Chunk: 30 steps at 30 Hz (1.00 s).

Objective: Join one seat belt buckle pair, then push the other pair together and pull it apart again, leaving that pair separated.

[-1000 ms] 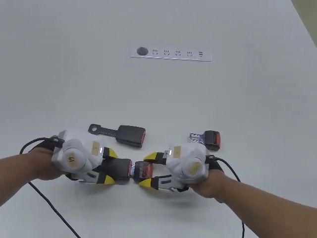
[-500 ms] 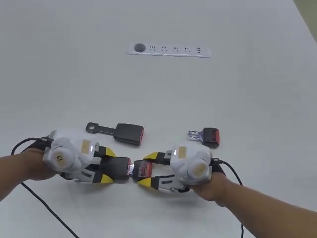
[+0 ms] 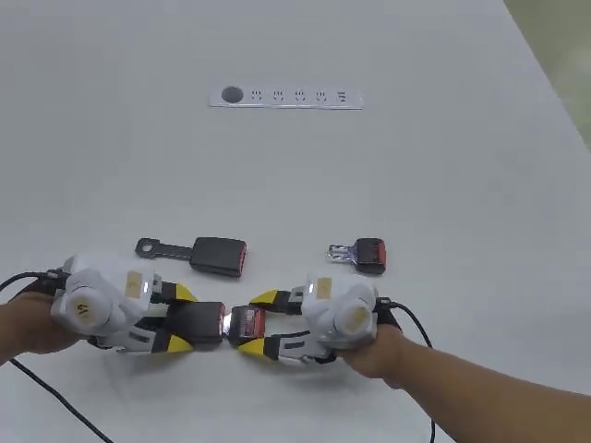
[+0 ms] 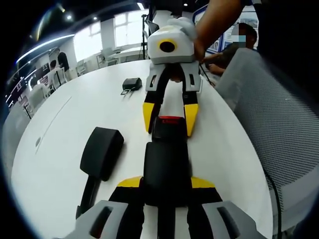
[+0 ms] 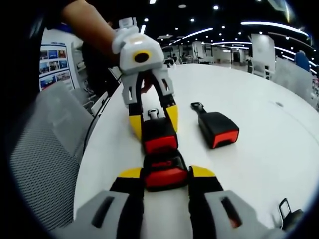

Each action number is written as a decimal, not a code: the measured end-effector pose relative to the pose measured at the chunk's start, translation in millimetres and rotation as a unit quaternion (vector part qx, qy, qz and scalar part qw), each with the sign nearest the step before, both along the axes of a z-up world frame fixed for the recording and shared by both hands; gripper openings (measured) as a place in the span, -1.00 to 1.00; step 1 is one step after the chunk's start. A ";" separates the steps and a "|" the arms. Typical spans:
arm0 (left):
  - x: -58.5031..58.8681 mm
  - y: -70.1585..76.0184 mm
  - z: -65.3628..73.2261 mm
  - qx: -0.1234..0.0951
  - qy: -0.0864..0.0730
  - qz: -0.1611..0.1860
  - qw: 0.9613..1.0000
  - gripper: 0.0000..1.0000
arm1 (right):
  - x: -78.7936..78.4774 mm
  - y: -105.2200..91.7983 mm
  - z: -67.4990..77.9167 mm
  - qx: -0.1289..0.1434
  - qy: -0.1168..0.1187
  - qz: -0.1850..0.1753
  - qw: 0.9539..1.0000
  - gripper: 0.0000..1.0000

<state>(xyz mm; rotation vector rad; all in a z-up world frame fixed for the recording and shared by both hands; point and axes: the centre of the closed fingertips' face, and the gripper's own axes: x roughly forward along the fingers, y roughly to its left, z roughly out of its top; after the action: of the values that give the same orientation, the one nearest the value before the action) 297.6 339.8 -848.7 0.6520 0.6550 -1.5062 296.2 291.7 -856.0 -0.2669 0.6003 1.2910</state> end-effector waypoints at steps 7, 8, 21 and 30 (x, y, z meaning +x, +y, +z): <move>0.0 0.8 0.2 0.000 0.000 0.000 1.000 -0.33 | -0.5 -0.5 0.3 0.003 0.007 -0.005 1.000 -0.34; 0.2 1.0 0.1 0.000 0.000 0.000 1.000 -0.34 | -0.4 -0.7 0.3 0.003 0.008 -0.005 1.000 -0.34; 0.2 1.1 -0.4 -0.003 0.008 0.007 1.000 -0.33 | -2.2 -0.6 0.5 -0.003 0.007 -0.001 1.000 -0.32; -0.8 0.4 -2.4 0.028 0.001 -0.007 1.000 -0.30 | -2.1 -0.1 0.5 -0.027 0.002 0.007 1.000 -0.26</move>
<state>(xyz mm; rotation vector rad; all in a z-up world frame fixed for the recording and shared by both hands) 296.8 340.3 -851.1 0.6993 0.6979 -1.5065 294.2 291.6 -855.5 -0.3126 0.6383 1.2908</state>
